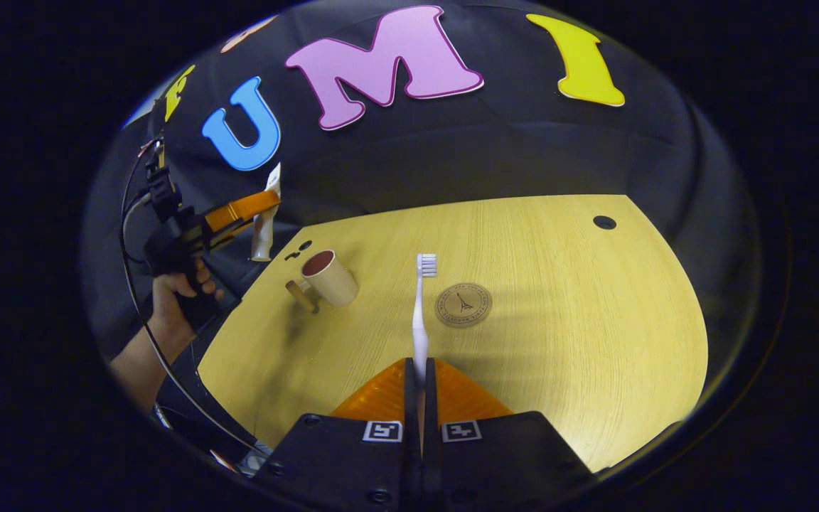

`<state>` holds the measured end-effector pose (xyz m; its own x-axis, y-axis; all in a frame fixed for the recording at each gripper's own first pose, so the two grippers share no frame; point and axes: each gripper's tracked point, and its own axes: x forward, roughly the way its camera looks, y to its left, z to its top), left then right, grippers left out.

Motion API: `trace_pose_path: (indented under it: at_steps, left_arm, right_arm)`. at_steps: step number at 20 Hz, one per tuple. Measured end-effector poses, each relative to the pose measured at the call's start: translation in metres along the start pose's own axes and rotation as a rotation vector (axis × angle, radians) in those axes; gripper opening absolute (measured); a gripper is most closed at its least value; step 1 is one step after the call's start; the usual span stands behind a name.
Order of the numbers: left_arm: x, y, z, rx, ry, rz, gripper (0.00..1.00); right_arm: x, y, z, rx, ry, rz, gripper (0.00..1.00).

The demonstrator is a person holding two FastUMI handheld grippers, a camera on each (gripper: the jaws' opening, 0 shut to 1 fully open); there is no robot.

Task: Put the toothbrush and toothpaste on the desktop into the cup, then pick up the cup and place it on the coaster on the desktop.

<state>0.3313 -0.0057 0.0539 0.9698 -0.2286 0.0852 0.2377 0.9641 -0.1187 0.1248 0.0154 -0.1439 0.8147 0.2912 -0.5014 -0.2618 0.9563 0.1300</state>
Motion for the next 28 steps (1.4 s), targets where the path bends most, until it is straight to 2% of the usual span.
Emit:
trace_pose_path:
  at_steps: [4,7,11,12,13,17,18,19,24,25,27,28]
  left_arm:
    - [0.038,0.017,-0.003,-0.071,-0.082,0.016,0.20]
    - [0.057,0.031,-0.020,-0.078,-0.083,0.047,0.20]
    - [0.066,0.043,-0.054,-0.006,-0.062,0.090,0.20]
    - [0.066,0.046,-0.060,0.011,-0.057,0.101,0.26]
    - [0.067,0.047,-0.066,0.019,-0.051,0.103,0.21]
    - [0.067,0.057,-0.082,0.040,-0.029,0.125,0.22]
    - [0.068,0.059,-0.083,0.044,-0.029,0.128,0.27]
    - [0.068,0.061,-0.084,0.046,-0.029,0.133,0.23]
    - [0.065,0.059,-0.104,0.048,0.008,0.146,0.26]
    - [0.060,0.060,-0.105,0.064,0.013,0.156,0.31]
    - [0.042,0.053,-0.100,0.080,0.006,0.146,0.58]
    - [0.029,0.050,-0.098,0.076,0.010,0.140,0.82]
  right_arm:
    - [0.008,-0.013,0.005,-0.031,-0.012,-0.024,0.05]
    - [0.016,-0.019,0.001,-0.038,-0.008,-0.032,0.05]
    - [0.020,-0.020,-0.002,-0.056,-0.013,-0.033,0.05]
    - [0.023,-0.019,-0.004,-0.060,-0.009,-0.031,0.05]
    - [0.026,-0.018,-0.006,-0.064,-0.006,-0.029,0.05]
    - [0.032,-0.012,-0.014,-0.069,0.006,-0.013,0.06]
    - [0.033,-0.010,-0.017,-0.067,0.010,-0.009,0.06]
    - [0.034,-0.007,-0.018,-0.067,0.007,-0.005,0.06]
    - [0.037,0.003,-0.021,-0.066,0.001,0.003,0.06]
    - [0.038,0.005,-0.020,-0.064,-0.002,0.008,0.06]
    - [0.036,0.009,-0.014,-0.056,-0.019,0.014,0.05]
    - [0.036,0.010,-0.010,-0.055,-0.028,0.017,0.05]
